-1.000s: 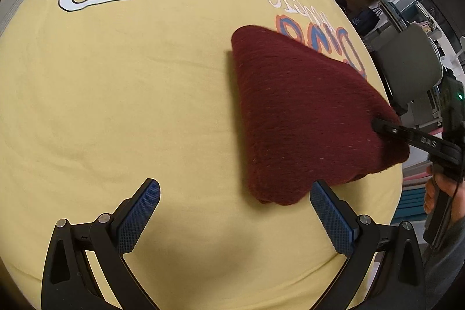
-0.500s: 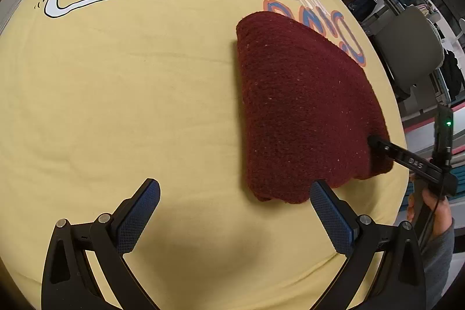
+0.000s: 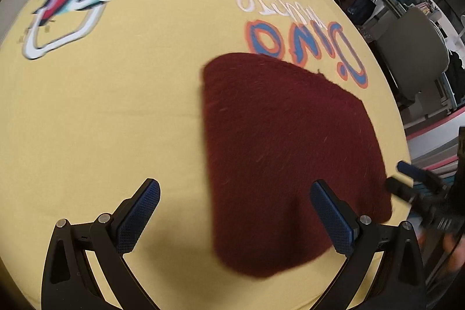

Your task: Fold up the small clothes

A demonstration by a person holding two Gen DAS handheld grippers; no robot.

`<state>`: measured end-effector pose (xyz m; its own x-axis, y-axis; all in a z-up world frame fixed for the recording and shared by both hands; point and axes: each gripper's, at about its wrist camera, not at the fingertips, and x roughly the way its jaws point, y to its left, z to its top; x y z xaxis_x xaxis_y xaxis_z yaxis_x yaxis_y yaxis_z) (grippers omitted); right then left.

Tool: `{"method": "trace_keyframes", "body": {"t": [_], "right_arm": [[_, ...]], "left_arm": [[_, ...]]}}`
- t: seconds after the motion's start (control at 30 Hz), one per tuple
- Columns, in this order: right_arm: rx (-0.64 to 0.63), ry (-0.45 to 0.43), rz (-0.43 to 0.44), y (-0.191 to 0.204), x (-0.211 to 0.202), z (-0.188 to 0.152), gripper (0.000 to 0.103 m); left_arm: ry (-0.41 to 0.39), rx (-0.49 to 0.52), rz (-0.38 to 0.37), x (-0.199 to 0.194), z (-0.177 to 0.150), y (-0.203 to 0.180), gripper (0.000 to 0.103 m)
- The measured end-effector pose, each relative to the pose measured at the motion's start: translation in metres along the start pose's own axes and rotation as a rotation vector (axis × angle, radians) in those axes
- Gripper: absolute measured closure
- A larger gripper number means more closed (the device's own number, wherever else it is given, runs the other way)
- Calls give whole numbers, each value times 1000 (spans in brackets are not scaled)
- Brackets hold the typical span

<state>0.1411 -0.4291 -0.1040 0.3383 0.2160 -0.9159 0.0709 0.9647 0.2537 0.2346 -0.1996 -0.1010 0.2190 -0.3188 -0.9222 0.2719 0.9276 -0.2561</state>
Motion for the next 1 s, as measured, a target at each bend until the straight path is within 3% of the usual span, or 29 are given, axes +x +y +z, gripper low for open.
{"method": "trace_keyframes", "body": {"t": [0.1, 0.2, 0.33, 0.5, 0.67, 0.83, 0.9, 0.97, 1.0], "right_arm": [[3, 6, 29, 3, 17, 4, 1], [7, 79, 73, 2, 47, 5, 1], [-15, 123, 32, -4, 79, -2, 1], [68, 106, 154, -21, 100, -15, 1], [79, 86, 174, -25, 108, -21, 1], [52, 95, 137, -15, 108, -16, 1], [60, 98, 138, -12, 109, -15, 5], [105, 106, 217, -14, 110, -16, 25], [131, 110, 251, -16, 110, -17, 28]], "left_arm": [[91, -34, -3, 34, 6, -5, 1], [115, -17, 39, 57, 6, -7, 1], [149, -9, 38, 75, 0, -2, 1], [110, -1, 52, 83, -17, 1, 0], [56, 59, 76, 82, -31, -11, 0], [56, 16, 42, 86, -36, -4, 0], [41, 22, 42, 84, -40, -4, 0], [50, 10, 3, 83, -41, -2, 10], [57, 3, -7, 82, -41, -1, 16]]}}
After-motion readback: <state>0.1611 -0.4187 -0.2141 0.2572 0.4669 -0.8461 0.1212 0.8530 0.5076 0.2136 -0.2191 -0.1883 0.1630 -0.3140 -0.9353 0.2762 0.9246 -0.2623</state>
